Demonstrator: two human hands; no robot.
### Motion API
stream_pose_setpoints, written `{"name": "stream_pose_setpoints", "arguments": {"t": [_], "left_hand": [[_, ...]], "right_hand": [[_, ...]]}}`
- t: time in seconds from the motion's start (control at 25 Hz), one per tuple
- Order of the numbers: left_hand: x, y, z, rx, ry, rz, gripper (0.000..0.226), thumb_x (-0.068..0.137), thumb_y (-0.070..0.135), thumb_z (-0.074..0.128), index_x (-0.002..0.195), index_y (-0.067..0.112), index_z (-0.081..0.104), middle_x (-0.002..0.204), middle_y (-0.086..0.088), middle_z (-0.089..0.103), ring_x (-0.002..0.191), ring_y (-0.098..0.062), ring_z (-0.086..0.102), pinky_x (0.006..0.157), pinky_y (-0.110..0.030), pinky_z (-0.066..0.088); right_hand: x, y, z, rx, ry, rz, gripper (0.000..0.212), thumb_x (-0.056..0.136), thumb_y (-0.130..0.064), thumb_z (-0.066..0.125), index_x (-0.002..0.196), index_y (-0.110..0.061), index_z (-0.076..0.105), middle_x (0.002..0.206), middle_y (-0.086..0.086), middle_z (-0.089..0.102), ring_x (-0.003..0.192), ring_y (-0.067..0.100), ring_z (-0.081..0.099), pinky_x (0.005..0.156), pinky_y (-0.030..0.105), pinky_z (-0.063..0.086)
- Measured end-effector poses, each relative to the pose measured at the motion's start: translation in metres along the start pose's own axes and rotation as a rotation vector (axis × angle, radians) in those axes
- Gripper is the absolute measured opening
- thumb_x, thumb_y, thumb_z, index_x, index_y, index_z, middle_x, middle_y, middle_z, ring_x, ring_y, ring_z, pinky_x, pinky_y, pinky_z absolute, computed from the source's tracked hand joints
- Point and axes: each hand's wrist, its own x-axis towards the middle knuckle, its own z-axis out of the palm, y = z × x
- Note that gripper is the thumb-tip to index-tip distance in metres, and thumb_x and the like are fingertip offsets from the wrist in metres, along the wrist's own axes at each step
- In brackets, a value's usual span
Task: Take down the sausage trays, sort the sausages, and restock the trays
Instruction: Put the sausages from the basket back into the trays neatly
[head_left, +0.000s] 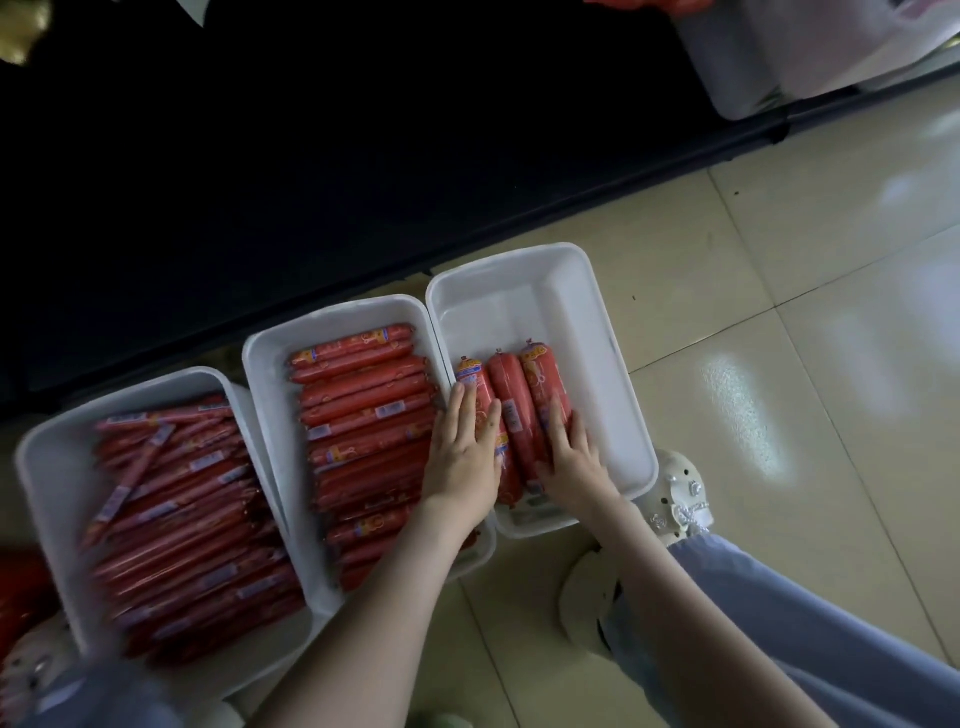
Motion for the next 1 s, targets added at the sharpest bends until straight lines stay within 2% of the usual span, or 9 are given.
{"name": "stream_pose_setpoints", "arguments": {"t": [0.12,0.24,0.36,0.48,0.64,0.8,0.92,1.0], "left_hand": [[-0.018,0.006,-0.039,-0.095,0.014,-0.063,0.061,0.1,0.024,0.038,0.153,0.022,0.008,0.158,-0.01,-0.013,0.146,-0.027,-0.012,0.119,-0.037,-0.002],[-0.05,-0.003,-0.107,-0.183,0.032,-0.157,0.059,0.1,0.023,0.038,0.153,0.024,0.011,0.16,-0.006,-0.004,0.146,-0.026,0.001,0.118,-0.035,0.009],[-0.103,-0.022,-0.187,-0.175,0.097,-0.202,0.059,0.099,0.022,0.039,0.152,0.022,0.013,0.159,-0.005,0.007,0.144,-0.025,0.016,0.115,-0.037,0.023],[-0.174,-0.052,-0.256,-0.091,0.261,-0.242,0.058,0.097,0.023,0.04,0.151,0.022,0.017,0.152,-0.007,0.023,0.135,-0.029,0.033,0.105,-0.041,0.037],[-0.295,-0.128,-0.317,-0.068,0.507,-0.335,0.055,0.097,0.023,0.042,0.148,0.018,0.024,0.142,-0.012,0.037,0.125,-0.034,0.043,0.099,-0.043,0.041],[-0.419,-0.231,-0.312,-0.179,0.695,-0.503,0.047,0.096,0.022,0.043,0.142,0.014,0.034,0.134,-0.013,0.043,0.119,-0.034,0.049,0.092,-0.042,0.046],[-0.493,-0.315,-0.252,-0.304,0.786,-0.687,0.045,0.094,0.023,0.045,0.138,0.014,0.04,0.13,-0.015,0.048,0.116,-0.036,0.051,0.096,-0.044,0.043],[-0.52,-0.363,-0.197,-0.437,0.759,-0.838,0.048,0.093,0.019,0.044,0.14,0.012,0.038,0.13,-0.017,0.048,0.118,-0.037,0.05,0.099,-0.043,0.042]], "right_hand": [[-0.033,-0.046,-0.013,0.158,0.157,-0.026,0.07,0.098,-0.027,0.043,0.152,-0.015,0.001,0.158,0.012,0.01,0.143,0.03,0.014,0.115,0.044,0.019],[-0.077,-0.118,-0.049,0.291,0.25,-0.203,0.063,0.097,-0.022,0.046,0.151,-0.015,0.014,0.155,0.006,0.022,0.141,0.024,0.021,0.111,0.034,0.023],[-0.132,-0.203,-0.086,0.301,0.318,-0.449,0.056,0.094,-0.007,0.044,0.147,-0.01,0.025,0.145,0.01,0.035,0.133,0.027,0.033,0.102,0.029,0.032],[-0.189,-0.281,-0.103,0.22,0.367,-0.651,0.05,0.094,-0.006,0.046,0.143,-0.008,0.034,0.142,0.012,0.039,0.13,0.027,0.039,0.102,0.027,0.031],[-0.266,-0.384,-0.08,0.114,0.344,-0.888,0.048,0.097,-0.013,0.047,0.143,-0.01,0.034,0.142,0.011,0.039,0.133,0.026,0.036,0.103,0.032,0.033],[-0.32,-0.486,-0.002,-0.081,0.196,-1.076,0.05,0.096,-0.012,0.048,0.144,-0.011,0.032,0.144,0.01,0.038,0.132,0.025,0.038,0.101,0.033,0.036],[-0.339,-0.545,0.087,-0.233,0.027,-1.168,0.051,0.096,-0.015,0.049,0.144,-0.01,0.033,0.143,0.012,0.038,0.133,0.025,0.038,0.107,0.031,0.03],[-0.332,-0.567,0.142,-0.319,-0.074,-1.167,0.052,0.094,-0.013,0.051,0.143,-0.006,0.034,0.141,0.014,0.04,0.132,0.026,0.039,0.109,0.027,0.026]]}}
